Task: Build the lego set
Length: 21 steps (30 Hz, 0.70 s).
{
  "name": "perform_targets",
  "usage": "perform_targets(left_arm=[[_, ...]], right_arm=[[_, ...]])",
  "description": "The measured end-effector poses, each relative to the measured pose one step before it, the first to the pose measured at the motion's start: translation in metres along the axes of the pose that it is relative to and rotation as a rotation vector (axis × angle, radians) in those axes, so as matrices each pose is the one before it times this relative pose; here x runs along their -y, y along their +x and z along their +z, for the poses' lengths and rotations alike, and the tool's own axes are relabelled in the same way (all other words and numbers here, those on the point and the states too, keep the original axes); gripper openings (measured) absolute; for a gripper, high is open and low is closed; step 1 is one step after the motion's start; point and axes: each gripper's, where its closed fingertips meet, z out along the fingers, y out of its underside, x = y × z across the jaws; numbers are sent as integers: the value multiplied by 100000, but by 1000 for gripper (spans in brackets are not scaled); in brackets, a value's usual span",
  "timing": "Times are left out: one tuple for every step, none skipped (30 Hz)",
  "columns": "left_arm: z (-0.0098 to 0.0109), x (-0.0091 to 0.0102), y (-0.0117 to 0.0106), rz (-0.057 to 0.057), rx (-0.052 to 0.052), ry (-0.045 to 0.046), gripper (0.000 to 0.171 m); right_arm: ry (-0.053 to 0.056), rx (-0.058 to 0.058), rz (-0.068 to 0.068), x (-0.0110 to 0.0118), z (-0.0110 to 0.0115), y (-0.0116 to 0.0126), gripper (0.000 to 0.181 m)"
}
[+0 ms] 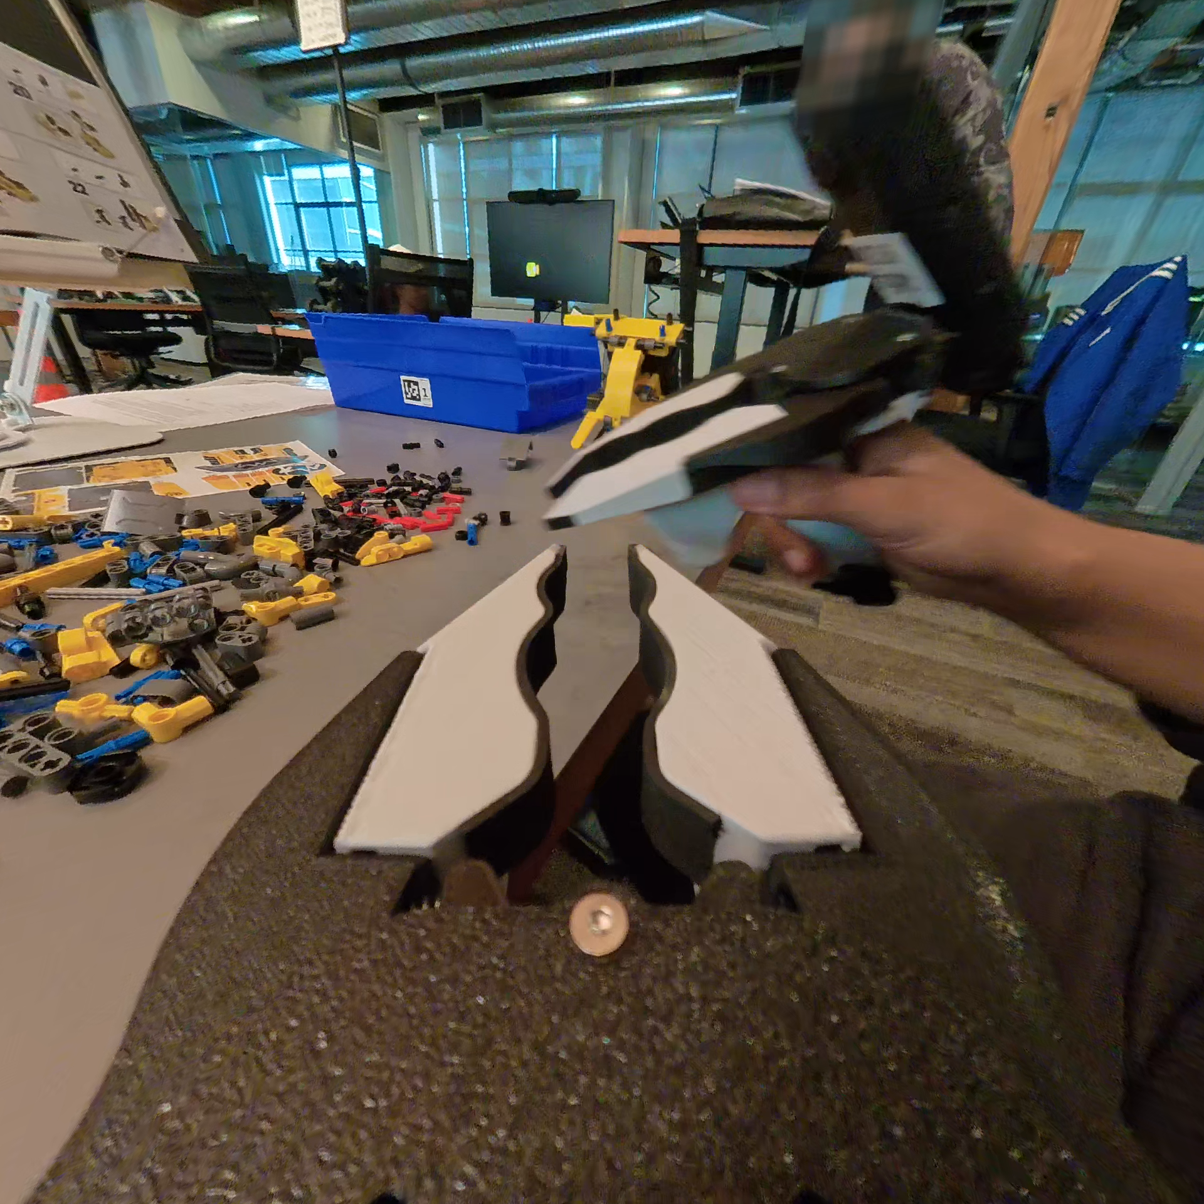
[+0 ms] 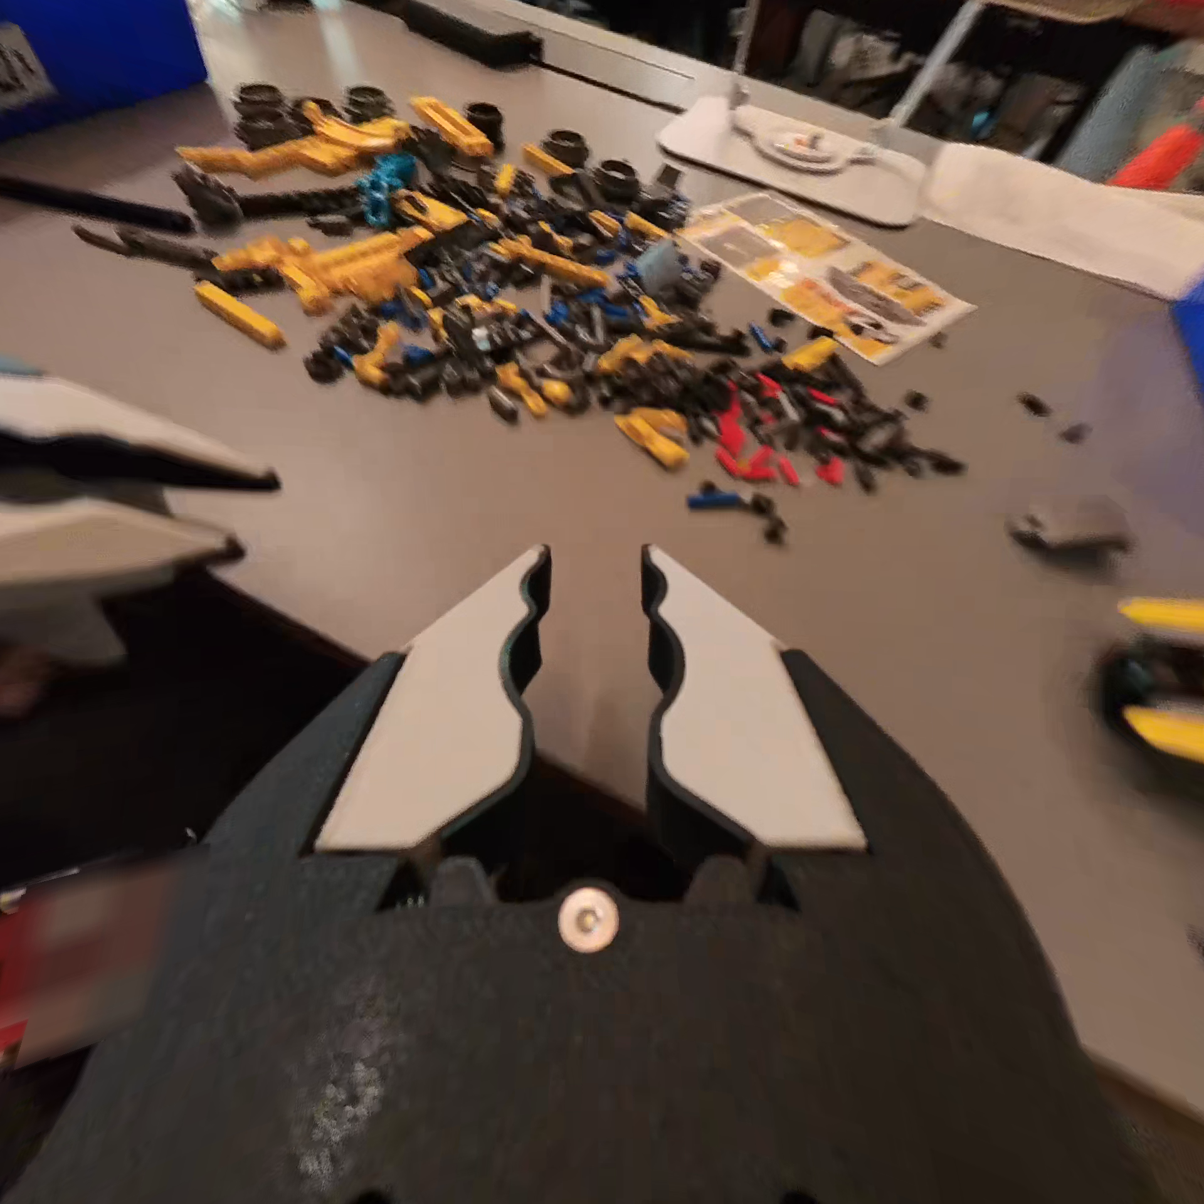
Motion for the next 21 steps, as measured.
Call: perform_targets(left_arm=[[53, -125, 142, 668, -96, -577, 18], [86, -106, 148, 565, -214, -448, 18], [96, -149, 142, 404, -281, -553, 18], [110, -169, 144, 137, -288, -700, 18], [127, -133, 151, -193, -376, -530, 18], [125, -97, 184, -422, -568, -285, 18], [120, -64, 228, -437, -699, -120, 18], [123, -30, 259, -86, -694, 0, 18], [148, 19, 248, 361, -561, 85, 18], [208, 163, 299, 889, -846, 558, 18], [315, 338, 292, 1503, -1098, 1101, 18], [443, 411, 228, 1883, -944, 1291, 18], [570, 380, 173, 1719, -911, 1267, 18], [637, 274, 203, 1362, -1261, 1221, 18], [705, 136, 255, 1175, -1546, 831, 18], [731, 17, 306, 1109, -1768, 331, 18], [716, 42, 368, 1005, -1958, 276, 18], [689, 141, 390, 447, -1902, 717, 17], [697, 216, 426, -416, -2183, 1077, 18], [703, 210, 520, -972, -2831, 1088, 18], [699, 130, 542, -1036, -2965, 859, 17]], right_arm=[[506, -3807, -170, -804, -1603, 409, 27], [2212, -1383, 1539, -733, -1429, -129, 27], [3494, 1908, 3398, -733, -1237, -863, 27], [4079, 3768, 5094, -838, -968, -1380, 27], [3973, 3523, 5230, -1053, -638, -1415, 27], [3461, 1372, 3430, -1225, -289, -996, 27], [2875, -1233, 922, -1243, 56, -357, 27], [1114, -749, -2836, -1296, 404, -145, 27], [-2037, 581, -5952, -1582, 702, -129, 27], [-4028, -852, -5734, -1745, 969, 168, 27], [-4323, -3219, -2641, -1664, 1166, 559, 27], [-4996, -3010, 824, -1603, 1206, 585, 27], [-5737, -441, 1788, -1479, 1146, 311, 27], [-5491, -28, 1203, -1296, 1134, 354, 27], [-4138, -1293, 559, -1073, 1193, 600, 27], [-2792, -1341, -823, -915, 1213, 647, 27], [-1310, -2170, -1508, -813, 1255, 746, 26], [-894, -2439, -1806, -834, 1242, 738, 25], [-1118, -918, -2539, -893, 1187, 457, 23], [-913, -563, -3454, -857, 1133, 321, 24], [-1243, -1596, -4595, -878, 1078, 394, 24]])
